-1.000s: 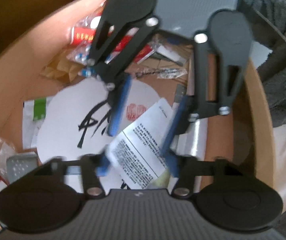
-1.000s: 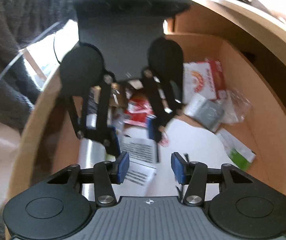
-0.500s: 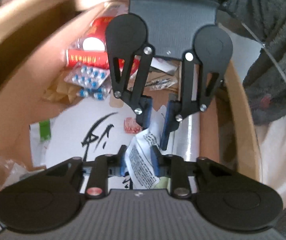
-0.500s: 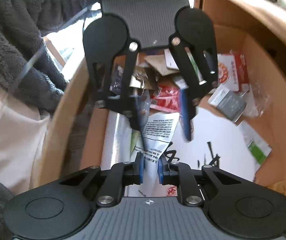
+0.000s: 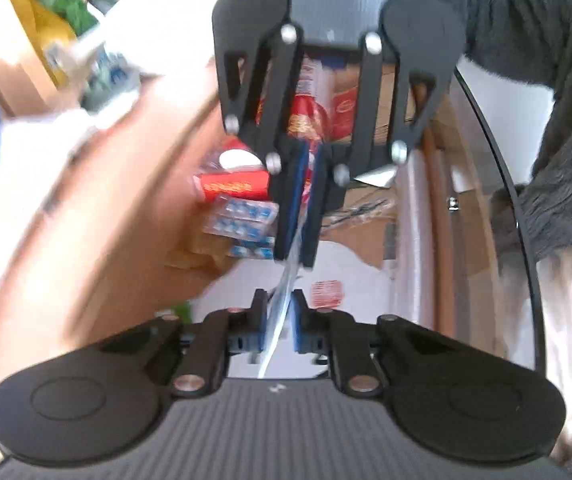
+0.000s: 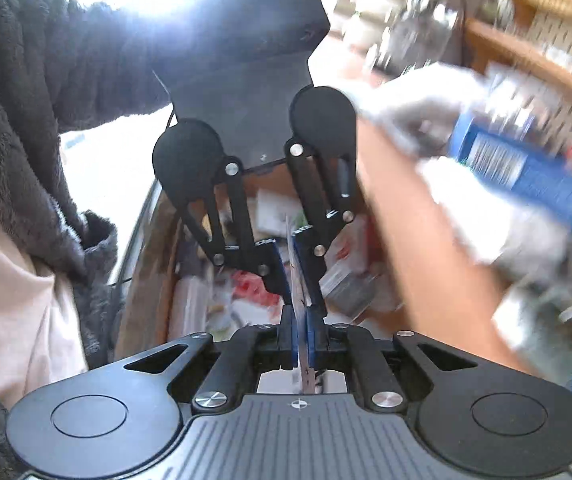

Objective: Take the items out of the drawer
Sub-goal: 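Lift the white printed sheet up out of the drawer with both tools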

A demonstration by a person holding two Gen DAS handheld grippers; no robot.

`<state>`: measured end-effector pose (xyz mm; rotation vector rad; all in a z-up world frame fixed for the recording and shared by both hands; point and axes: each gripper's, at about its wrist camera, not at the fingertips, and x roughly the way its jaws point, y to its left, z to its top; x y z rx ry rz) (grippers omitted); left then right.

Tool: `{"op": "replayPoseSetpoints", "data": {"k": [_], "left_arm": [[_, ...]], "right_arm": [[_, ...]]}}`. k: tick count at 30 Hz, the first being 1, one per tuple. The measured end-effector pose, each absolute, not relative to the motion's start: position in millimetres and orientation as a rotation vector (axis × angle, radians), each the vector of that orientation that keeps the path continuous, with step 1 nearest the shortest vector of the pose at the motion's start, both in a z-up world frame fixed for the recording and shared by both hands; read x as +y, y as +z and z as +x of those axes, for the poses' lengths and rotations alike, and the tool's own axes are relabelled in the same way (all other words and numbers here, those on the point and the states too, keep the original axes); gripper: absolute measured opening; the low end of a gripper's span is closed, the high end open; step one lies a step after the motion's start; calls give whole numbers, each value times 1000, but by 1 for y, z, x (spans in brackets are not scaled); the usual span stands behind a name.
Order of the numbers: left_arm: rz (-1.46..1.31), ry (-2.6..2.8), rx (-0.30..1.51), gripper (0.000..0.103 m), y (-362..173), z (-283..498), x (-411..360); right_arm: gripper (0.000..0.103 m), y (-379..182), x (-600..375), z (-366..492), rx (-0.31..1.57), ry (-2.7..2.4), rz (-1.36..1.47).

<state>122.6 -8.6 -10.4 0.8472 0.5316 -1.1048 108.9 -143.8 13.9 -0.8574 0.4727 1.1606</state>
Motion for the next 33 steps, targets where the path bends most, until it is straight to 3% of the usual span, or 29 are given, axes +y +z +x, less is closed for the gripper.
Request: {"op": "replayPoseSetpoints", "data": {"k": [9,14,24,33], "left_arm": [[894,-915,310,10,61,72,-1],[909,-804,207,11,97,84,6],[814,-639,183,14,151,139,12],[698,-558,189,16,160,193,9]], "right_arm": [[6,86,-137,55,182,1028,-966],[8,123,-128,63,62,950,-948],[11,143,-112,124,18,778,-788],[17,138,-116,158,39,681,-625]]}}
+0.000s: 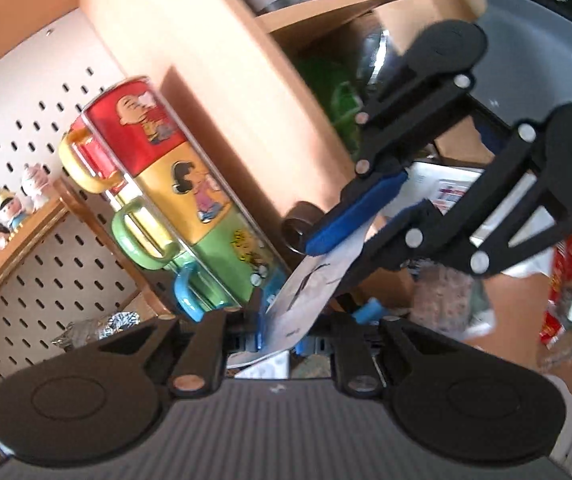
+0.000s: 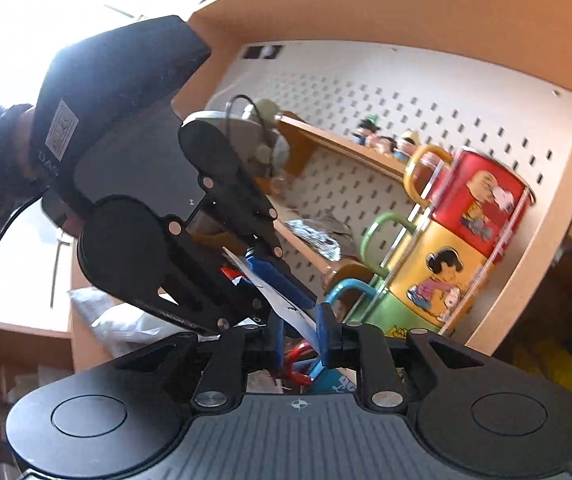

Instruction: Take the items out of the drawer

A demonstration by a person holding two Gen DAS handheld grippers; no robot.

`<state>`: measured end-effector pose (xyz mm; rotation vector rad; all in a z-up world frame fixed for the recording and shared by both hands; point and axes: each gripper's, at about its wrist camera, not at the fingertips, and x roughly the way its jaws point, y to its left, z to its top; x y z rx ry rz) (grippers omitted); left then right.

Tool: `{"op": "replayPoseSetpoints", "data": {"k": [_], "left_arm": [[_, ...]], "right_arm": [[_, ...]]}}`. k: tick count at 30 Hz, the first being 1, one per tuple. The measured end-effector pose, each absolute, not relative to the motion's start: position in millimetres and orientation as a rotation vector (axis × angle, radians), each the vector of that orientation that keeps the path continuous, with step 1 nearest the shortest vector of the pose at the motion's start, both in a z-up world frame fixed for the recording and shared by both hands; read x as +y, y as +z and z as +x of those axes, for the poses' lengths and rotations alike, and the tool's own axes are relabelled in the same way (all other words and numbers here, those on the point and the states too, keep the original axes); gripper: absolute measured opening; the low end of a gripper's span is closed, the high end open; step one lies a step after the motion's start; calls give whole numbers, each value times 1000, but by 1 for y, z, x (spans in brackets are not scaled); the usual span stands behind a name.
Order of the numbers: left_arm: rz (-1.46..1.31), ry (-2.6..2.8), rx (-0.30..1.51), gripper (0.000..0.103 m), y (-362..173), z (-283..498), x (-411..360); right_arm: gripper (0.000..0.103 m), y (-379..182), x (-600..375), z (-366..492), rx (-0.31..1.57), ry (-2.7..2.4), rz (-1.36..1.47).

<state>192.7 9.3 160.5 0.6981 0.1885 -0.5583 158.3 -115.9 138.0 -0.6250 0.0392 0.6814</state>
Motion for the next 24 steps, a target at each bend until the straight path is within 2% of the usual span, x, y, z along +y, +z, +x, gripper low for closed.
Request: {"op": "replayPoseSetpoints", "data": {"k": [4,6,7,11,13,14,15,16,17,20,22,24], "left_arm": [[692,-546,214,19,159,206,5],[692,-526,226,29,157,209,4],[689,-512,224,39,157,209,4],[671,-495,218,48,157,206,7],[663,-485,216,57,157,203,7],[662,-473,205,63,157,200,7],[657,-464,194,67,157,196,9],[649,-459,183,75,157,192,10],[639,-456,174,78,158,188,11],[603,-453,151,79,161,173,17],[567,-441,121,84,162,158,22],[511,-422,84,98,162,141,28]], "right_arm": [[18,133,-121,169,72,689,-585],[18,132,-124,172,85,685,-556],[18,132,-126,173,90,680,-539],[20,134,-135,173,106,678,-469],[34,133,-139,166,103,664,-443],[50,133,-140,162,94,655,-436],[58,133,-142,156,81,646,-432],[58,134,-143,151,74,637,-419],[58,135,-145,147,77,632,-401],[59,138,-153,131,91,615,-332],[71,138,-160,116,88,586,-278],[90,135,-166,99,80,571,-229]]}}
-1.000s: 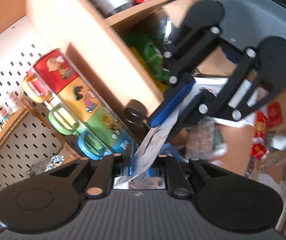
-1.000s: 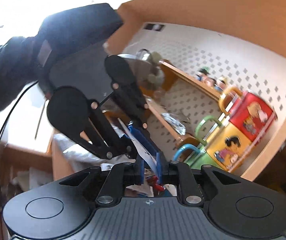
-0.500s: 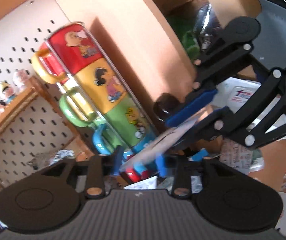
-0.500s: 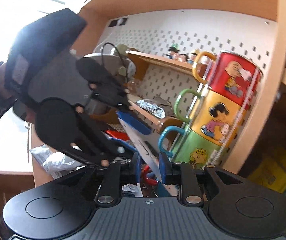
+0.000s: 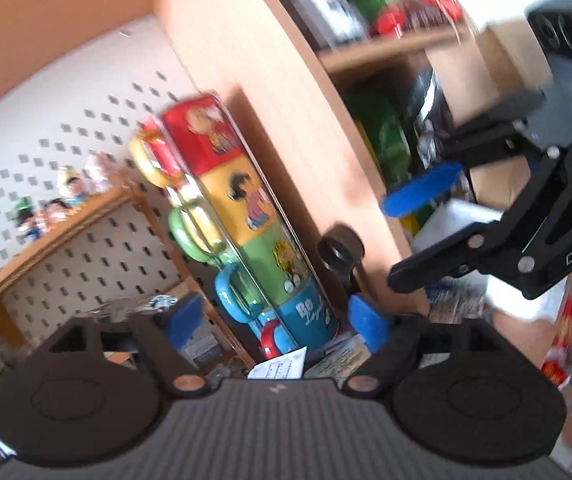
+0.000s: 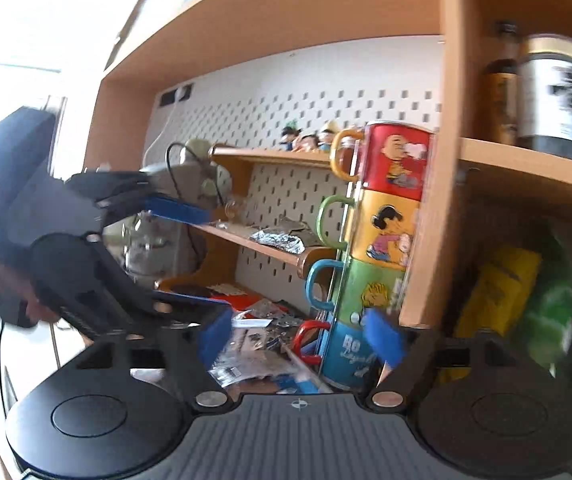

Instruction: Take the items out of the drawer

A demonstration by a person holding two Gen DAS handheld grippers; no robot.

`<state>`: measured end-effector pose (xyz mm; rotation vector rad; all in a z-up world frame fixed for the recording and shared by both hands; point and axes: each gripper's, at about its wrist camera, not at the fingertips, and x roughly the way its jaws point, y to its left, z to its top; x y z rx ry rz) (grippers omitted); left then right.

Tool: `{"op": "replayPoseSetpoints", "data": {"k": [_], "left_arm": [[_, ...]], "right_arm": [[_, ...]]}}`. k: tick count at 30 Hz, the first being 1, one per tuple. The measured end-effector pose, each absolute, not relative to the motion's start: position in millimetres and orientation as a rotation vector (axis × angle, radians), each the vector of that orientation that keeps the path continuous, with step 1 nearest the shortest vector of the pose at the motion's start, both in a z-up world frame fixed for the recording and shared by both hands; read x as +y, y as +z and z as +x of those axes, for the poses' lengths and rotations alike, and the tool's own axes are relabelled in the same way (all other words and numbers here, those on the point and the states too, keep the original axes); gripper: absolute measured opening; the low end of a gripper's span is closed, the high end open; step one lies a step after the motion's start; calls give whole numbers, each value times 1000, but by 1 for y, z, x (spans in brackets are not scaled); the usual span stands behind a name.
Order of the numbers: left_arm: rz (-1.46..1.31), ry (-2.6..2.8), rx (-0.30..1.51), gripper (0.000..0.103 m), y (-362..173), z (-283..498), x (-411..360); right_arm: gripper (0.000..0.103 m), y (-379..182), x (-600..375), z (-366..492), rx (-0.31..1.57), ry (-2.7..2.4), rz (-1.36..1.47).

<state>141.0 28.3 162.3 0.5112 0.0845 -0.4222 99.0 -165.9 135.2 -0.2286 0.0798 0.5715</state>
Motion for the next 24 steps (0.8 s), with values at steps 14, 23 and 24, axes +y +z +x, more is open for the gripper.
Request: {"op": "replayPoseSetpoints", "data": {"k": [14,23,24], "left_arm": [[163,-296,58,103,92,20,42],[18,-175,181,103,10,-43,37],[8,-157,186,103,1,-54,37]], "right_arm": [[96,61,-201,7,100,421,-42],[96,-11,-223,-70,171,278,78],[96,-16,-223,-81,167,262,66]]}}
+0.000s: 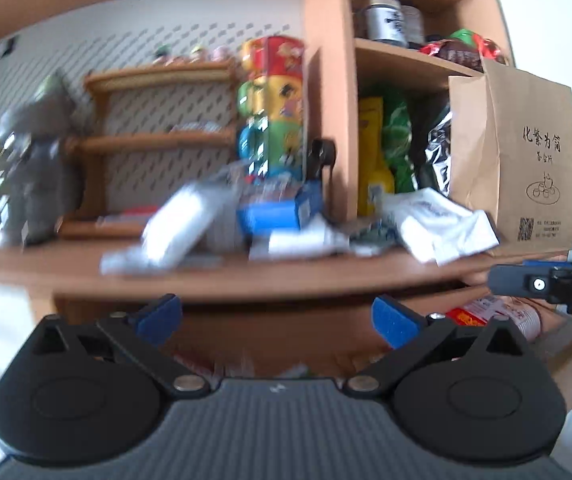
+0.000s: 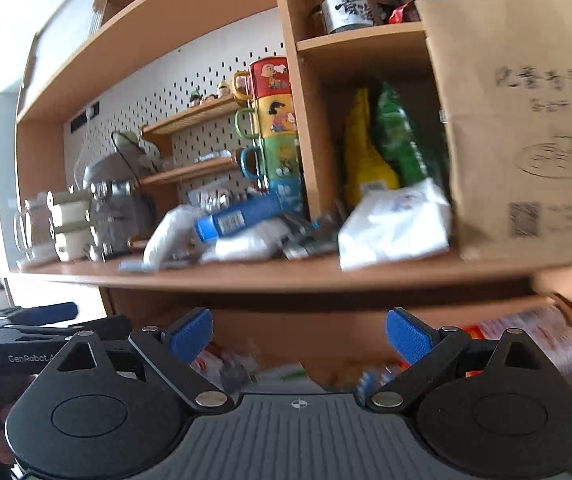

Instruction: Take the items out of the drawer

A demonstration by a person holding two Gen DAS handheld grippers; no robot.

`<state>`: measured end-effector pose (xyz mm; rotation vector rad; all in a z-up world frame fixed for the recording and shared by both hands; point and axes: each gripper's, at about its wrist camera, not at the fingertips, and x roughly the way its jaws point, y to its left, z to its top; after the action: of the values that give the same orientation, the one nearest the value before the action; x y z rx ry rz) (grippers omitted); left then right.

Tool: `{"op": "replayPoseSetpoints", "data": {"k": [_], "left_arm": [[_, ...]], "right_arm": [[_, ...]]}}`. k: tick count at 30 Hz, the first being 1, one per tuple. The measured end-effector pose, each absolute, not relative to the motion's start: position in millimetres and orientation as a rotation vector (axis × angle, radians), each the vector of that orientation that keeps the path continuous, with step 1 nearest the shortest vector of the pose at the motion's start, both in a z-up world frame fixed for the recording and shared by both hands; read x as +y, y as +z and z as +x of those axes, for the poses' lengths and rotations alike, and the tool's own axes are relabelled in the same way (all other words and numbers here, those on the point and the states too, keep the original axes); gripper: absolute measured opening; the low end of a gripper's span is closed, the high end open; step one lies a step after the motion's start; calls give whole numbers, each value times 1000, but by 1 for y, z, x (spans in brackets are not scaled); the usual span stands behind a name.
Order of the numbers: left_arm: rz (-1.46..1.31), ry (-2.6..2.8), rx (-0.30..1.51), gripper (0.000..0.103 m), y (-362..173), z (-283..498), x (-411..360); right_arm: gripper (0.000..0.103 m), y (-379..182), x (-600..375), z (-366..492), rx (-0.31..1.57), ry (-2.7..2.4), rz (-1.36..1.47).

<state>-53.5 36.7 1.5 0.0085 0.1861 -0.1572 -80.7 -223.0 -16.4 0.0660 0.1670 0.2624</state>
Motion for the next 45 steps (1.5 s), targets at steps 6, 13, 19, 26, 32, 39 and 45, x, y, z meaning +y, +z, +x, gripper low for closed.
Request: {"op": "replayPoseSetpoints", "data": {"k": [6,13,19,26,32,39,45], "left_arm": [[16,-80,215,103,-38,-99,27],[59,-58,250,103,-62,-98,6],[7,-53,276,103,-68,-84,-2],[4,-49,231,103,-72,-74,-13],[5,-49,202,103,-76,-56,-17],[3,-47,175,103,-79,-25,-20],[3,-49,174,103,-79,9,-21]], "right_arm": [[100,-43,-225,-108,173,102,13],[100,-65,-237,-96,205,28,26],[100,-74,-245,-79,216,0,30],[103,-84,-237,-66,189,-37,-25],[103,-91,-231,-48,141,-39,-32],[103,-91,-222,-19,121,-49,-36],[103,-87,-220,16,140,-52,-35]]}}
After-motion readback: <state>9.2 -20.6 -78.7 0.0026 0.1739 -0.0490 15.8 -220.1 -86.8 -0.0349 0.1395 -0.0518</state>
